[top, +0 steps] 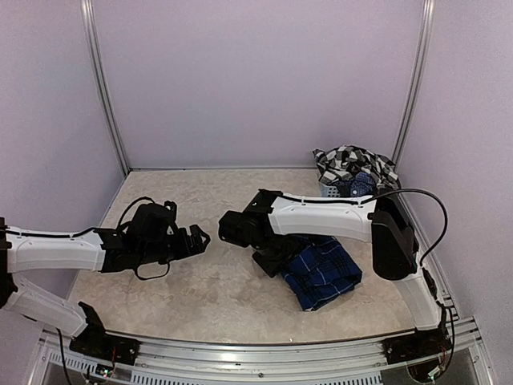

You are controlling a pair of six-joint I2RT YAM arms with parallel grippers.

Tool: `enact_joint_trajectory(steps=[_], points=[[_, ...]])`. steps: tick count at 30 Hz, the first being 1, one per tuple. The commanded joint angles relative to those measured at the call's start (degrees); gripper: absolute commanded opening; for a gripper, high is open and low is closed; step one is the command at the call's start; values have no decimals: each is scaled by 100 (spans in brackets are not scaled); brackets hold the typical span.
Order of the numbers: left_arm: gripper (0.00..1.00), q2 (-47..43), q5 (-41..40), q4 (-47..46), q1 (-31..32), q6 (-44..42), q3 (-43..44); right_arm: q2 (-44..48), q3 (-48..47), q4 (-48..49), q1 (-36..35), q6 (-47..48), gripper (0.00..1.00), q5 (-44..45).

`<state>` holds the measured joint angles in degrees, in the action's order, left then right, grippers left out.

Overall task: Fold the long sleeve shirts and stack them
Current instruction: Turn over the square-folded shirt at the center of the board.

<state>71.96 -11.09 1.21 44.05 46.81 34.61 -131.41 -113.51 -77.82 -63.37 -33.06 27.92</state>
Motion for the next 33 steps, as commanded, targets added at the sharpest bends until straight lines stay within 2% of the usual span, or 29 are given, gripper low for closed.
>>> enact_joint_trajectory(steps=[1, 6, 13, 21, 25, 27, 33], points=[[97, -121, -69, 28, -94, -118, -94, 25, -181, -100, -284, -225, 67, -151], [97, -129, -71, -5, -141, -128, -138, 124, 59, -61, -570, -363, 72, -313], [97, -259, -48, -25, -165, -126, -216, 581, 1106, 552, -632, -267, 72, -760], [98, -408, -146, -14, -176, -204, -220, 1729, 1770, 1521, -650, 132, 74, -1088], [99, -388, -152, -27, -191, -244, -121, 2328, 2107, 2089, -622, 404, 78, -1430], [99, -331, -55, -74, -187, -240, -95, 2600, 2277, 2263, -545, 455, 80, -1465], [99, -159, 817, -1043, -208, 103, -394, 3487, 3250, 2949, 466, 503, 82, -1589]])
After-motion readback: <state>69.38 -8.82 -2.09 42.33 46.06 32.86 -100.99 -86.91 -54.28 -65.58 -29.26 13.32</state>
